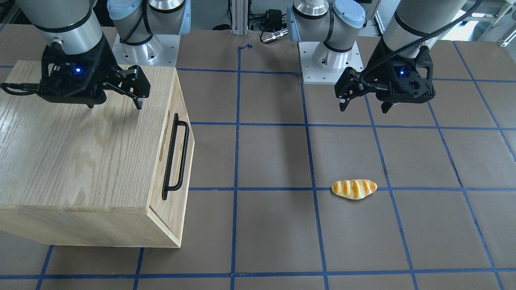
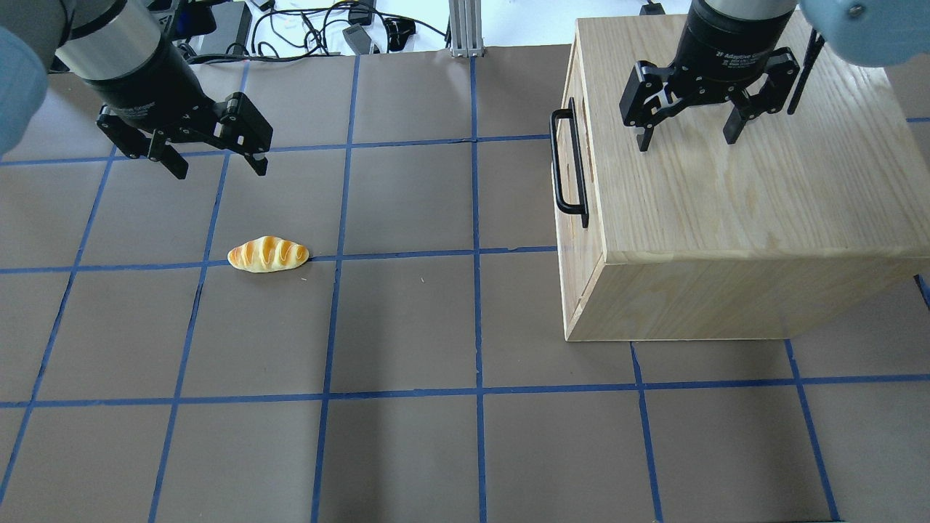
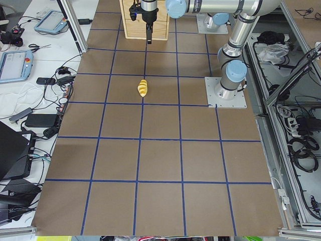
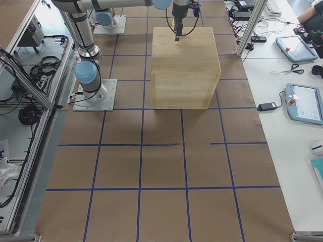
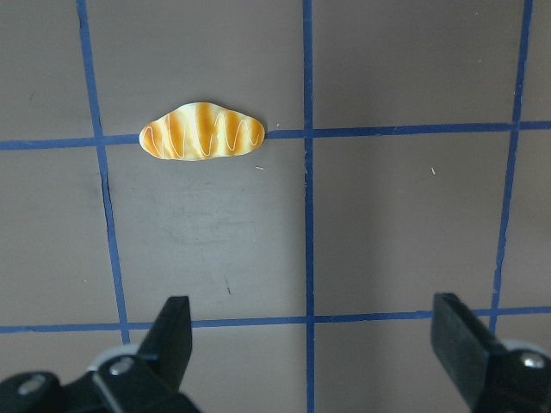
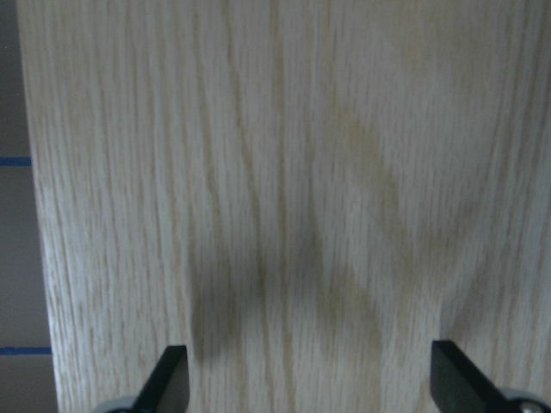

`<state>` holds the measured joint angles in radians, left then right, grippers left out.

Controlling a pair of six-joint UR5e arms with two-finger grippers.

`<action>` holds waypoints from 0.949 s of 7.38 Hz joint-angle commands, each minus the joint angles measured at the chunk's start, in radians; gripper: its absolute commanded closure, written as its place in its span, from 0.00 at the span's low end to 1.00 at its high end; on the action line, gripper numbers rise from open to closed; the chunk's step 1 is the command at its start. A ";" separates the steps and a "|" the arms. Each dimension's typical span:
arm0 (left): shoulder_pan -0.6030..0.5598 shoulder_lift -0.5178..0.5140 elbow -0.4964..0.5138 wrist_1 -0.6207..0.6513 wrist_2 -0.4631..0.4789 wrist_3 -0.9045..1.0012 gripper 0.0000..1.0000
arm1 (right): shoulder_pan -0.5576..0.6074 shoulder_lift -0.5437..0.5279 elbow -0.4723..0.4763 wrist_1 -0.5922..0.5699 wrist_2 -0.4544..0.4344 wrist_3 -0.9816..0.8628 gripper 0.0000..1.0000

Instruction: Open upper drawer

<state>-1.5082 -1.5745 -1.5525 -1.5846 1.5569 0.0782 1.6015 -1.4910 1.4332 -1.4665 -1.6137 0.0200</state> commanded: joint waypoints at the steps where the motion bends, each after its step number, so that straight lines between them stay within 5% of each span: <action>1: 0.000 0.001 -0.012 0.005 0.002 0.005 0.00 | 0.000 0.000 0.001 0.000 0.000 0.000 0.00; 7: 0.011 0.005 0.008 0.000 -0.012 0.008 0.00 | 0.000 0.000 0.000 0.000 0.000 -0.002 0.00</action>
<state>-1.4966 -1.5716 -1.5463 -1.5842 1.5514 0.0859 1.6015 -1.4910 1.4328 -1.4665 -1.6137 0.0196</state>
